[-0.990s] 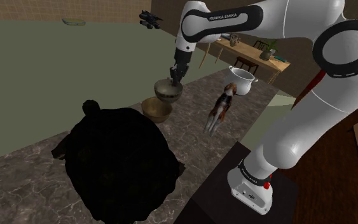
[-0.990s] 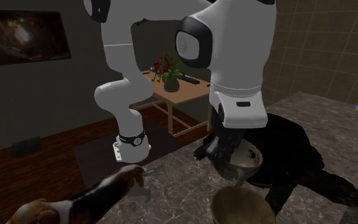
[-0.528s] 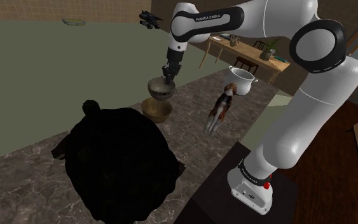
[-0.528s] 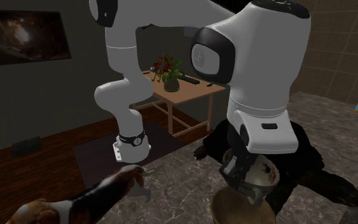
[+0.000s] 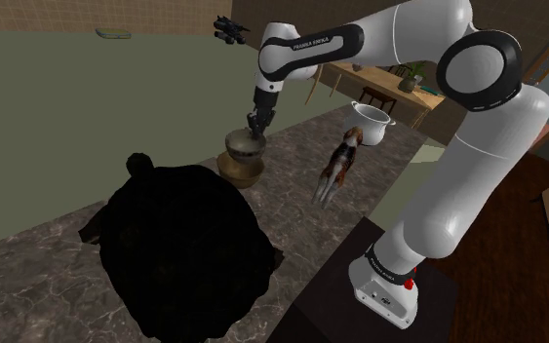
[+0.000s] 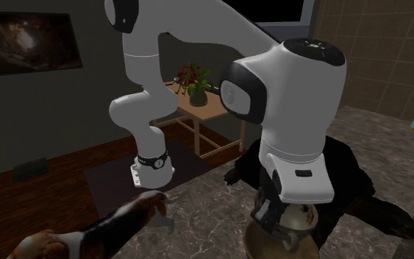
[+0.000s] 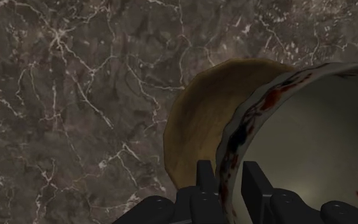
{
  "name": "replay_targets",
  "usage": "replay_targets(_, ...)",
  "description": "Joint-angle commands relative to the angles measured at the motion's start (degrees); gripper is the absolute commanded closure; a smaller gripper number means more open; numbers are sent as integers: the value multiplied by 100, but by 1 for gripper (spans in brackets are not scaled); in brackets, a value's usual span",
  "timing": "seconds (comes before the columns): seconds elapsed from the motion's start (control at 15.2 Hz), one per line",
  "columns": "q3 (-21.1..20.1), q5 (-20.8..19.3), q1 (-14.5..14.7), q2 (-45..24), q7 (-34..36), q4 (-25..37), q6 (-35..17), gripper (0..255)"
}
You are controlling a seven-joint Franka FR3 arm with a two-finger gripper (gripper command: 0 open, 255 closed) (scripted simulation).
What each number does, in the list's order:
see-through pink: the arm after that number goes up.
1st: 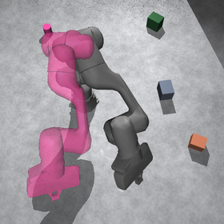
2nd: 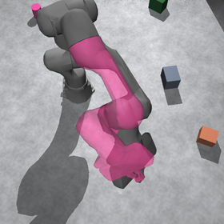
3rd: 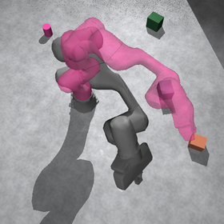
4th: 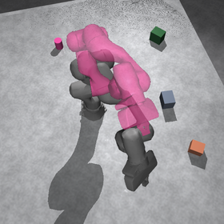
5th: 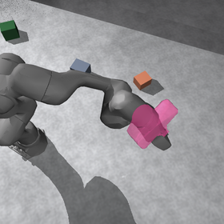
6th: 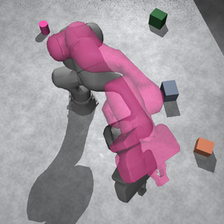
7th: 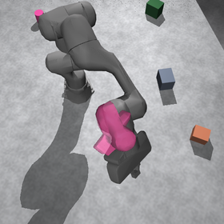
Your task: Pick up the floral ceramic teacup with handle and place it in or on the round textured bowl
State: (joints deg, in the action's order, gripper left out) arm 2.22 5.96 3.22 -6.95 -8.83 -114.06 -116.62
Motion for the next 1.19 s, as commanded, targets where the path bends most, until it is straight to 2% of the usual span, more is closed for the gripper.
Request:
replay_targets(0.0, -1, 12, -1, -73, -20, -62, -142, 255)
replay_targets(0.4, -7, 44, -1, -262, -64, -257, -523, 255)
replay_targets(0.86, -7, 44, -1, -263, -64, -256, -523, 255)
replay_targets(0.92, -7, 44, -2, -265, -65, -254, -523, 0)
replay_targets(1.12, -7, 44, -2, -265, -65, -252, -521, 0)
